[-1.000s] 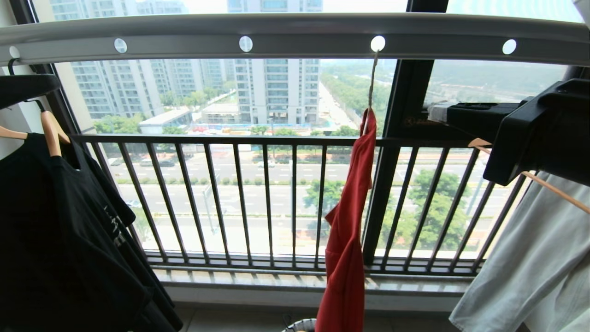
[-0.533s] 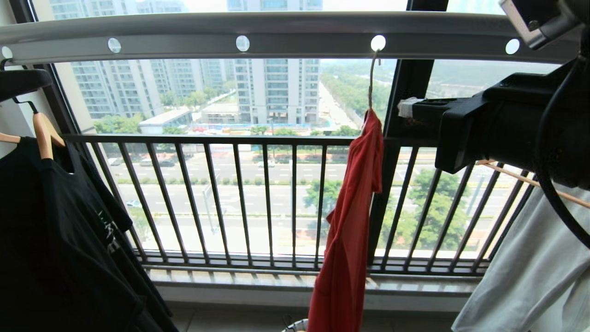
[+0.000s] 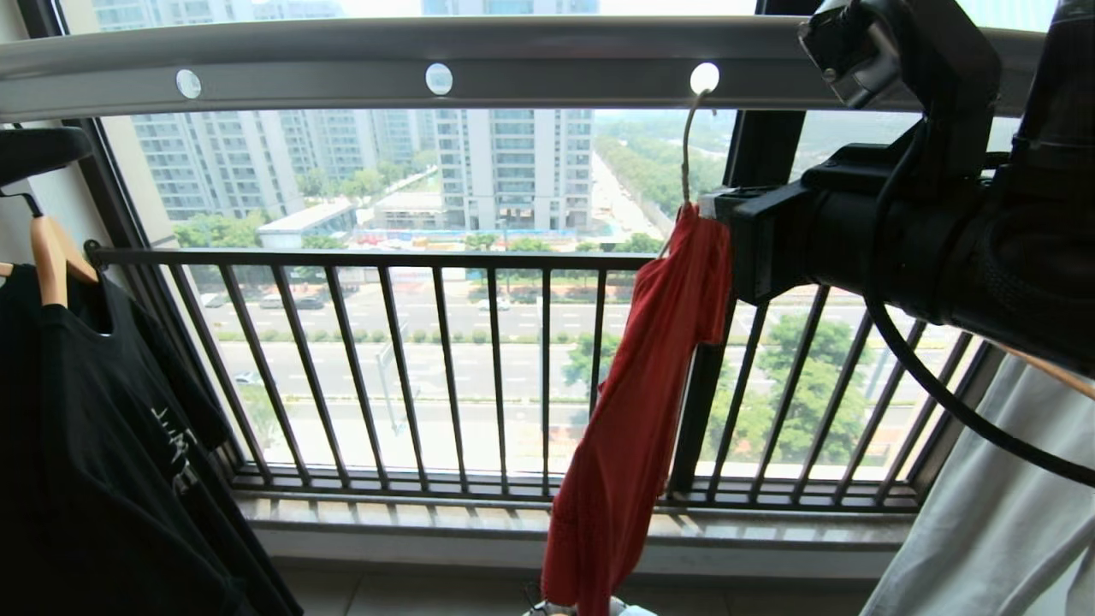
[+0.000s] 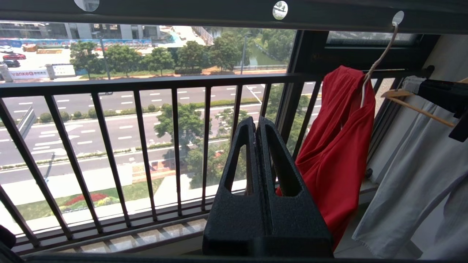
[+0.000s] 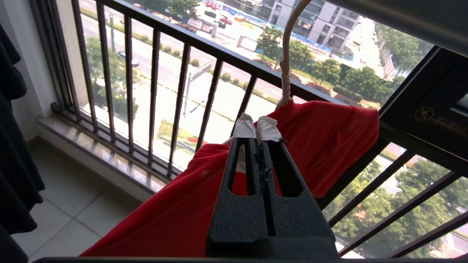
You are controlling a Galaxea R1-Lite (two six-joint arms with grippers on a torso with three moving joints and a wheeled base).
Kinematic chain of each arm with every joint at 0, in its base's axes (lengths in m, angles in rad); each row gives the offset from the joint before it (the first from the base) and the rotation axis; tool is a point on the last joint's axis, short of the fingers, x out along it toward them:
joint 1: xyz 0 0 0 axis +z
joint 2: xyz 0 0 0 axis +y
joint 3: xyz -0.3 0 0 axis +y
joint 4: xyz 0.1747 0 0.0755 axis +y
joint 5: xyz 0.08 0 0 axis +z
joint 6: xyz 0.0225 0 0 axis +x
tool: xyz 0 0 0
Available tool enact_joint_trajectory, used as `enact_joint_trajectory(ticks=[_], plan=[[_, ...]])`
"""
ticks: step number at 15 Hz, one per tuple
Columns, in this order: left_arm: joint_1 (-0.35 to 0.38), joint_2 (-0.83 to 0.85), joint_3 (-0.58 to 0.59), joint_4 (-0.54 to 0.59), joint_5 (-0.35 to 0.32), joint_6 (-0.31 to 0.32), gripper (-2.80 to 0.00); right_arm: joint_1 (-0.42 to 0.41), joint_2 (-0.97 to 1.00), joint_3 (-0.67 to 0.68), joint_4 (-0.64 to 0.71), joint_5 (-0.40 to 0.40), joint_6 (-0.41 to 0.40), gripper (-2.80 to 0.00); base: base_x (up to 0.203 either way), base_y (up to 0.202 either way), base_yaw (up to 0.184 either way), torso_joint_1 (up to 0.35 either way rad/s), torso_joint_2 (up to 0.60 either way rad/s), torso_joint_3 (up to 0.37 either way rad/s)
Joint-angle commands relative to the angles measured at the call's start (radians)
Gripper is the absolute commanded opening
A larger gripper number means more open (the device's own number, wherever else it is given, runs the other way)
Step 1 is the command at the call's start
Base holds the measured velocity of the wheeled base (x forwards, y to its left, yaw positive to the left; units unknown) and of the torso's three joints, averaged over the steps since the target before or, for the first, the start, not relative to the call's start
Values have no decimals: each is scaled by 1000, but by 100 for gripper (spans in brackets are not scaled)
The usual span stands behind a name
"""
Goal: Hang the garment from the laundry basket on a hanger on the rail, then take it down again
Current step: Take the clothes off the clothes rack
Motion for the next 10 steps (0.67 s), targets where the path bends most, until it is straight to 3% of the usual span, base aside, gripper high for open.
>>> enact_joint_trajectory(ticks=[1,2,3,8,10], plan=[[0,-1,0,0,0,-1,-280,0,48,-37,-3,-42,-1,-280,0,0,0,0,0,0],[0,-1,0,0,0,-1,-280,0,56,-41,-3,-49,-1,-280,0,0,0,0,0,0],[0,-2,0,0,0,-1,-280,0,60,-42,-4,-54,-1,0,0,0,0,0,0,0],[0,-8,0,0,0,-1,-280,6,112,-94,-4,-131,-2,0,0,0,0,0,0,0],[0,-8,0,0,0,-1,-280,37,135,-98,-5,-205,-16,0,0,0,0,0,0,0]])
